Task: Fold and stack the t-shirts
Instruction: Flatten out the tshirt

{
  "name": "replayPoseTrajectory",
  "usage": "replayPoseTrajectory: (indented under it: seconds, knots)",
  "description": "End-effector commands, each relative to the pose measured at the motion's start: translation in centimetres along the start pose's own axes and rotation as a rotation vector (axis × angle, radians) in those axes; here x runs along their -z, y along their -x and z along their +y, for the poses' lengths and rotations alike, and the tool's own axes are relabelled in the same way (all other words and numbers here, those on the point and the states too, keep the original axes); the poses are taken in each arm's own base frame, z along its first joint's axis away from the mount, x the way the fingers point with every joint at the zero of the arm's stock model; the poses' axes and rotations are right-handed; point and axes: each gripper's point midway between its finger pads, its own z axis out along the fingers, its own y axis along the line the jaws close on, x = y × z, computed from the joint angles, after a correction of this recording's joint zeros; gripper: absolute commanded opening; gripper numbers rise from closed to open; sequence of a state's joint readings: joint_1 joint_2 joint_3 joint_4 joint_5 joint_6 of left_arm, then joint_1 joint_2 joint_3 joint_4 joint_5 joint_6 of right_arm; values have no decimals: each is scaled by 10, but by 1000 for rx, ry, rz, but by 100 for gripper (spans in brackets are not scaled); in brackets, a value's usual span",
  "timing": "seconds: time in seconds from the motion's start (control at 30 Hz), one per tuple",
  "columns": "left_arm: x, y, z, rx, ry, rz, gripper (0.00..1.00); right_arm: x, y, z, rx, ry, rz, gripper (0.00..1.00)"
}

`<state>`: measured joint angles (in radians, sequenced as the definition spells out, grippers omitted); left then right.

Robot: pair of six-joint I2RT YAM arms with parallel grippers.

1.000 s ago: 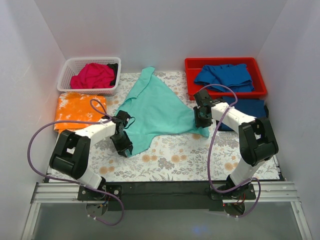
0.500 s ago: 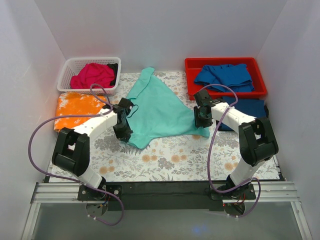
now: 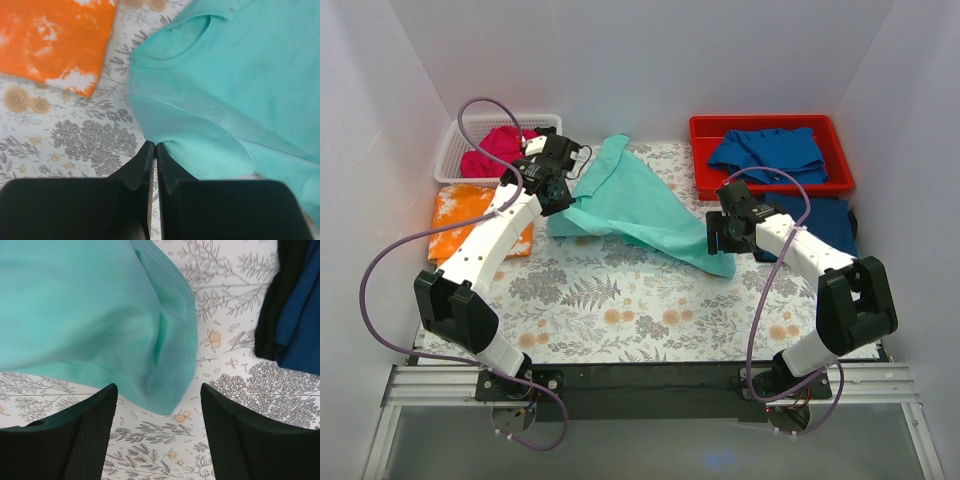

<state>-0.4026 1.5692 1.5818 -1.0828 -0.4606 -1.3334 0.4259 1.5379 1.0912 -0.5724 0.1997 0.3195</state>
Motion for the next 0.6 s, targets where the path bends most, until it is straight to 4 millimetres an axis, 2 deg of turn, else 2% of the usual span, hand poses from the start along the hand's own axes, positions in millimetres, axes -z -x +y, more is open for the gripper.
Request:
replayPoseTrajectory:
  seconds: [0.0, 0.07, 0.17, 0.27, 0.4, 0.5, 0.57]
  knots:
    - [21, 33, 30, -3, 116, -122, 0, 1, -32, -3, -23, 9, 65, 72]
    - [27, 46, 44, 0, 187, -181, 0, -2, -46, -6, -28, 5, 88, 69]
    - [36, 60, 62, 0, 258, -243, 0, -1, -56, -5, -39, 12, 102, 67]
    - [34, 58, 65, -7, 265, -239, 0, -1, -61, 1, -31, 38, 115, 65]
    - [22, 48, 60, -15, 256, -206, 0, -5, -72, 12, 6, 56, 153, 64]
    - [19, 45, 62, -18, 253, -199, 0, -6, -75, 24, 41, 83, 163, 64]
    - [20, 45, 65, -14, 258, -200, 0, -5, -70, 32, 56, 106, 153, 64]
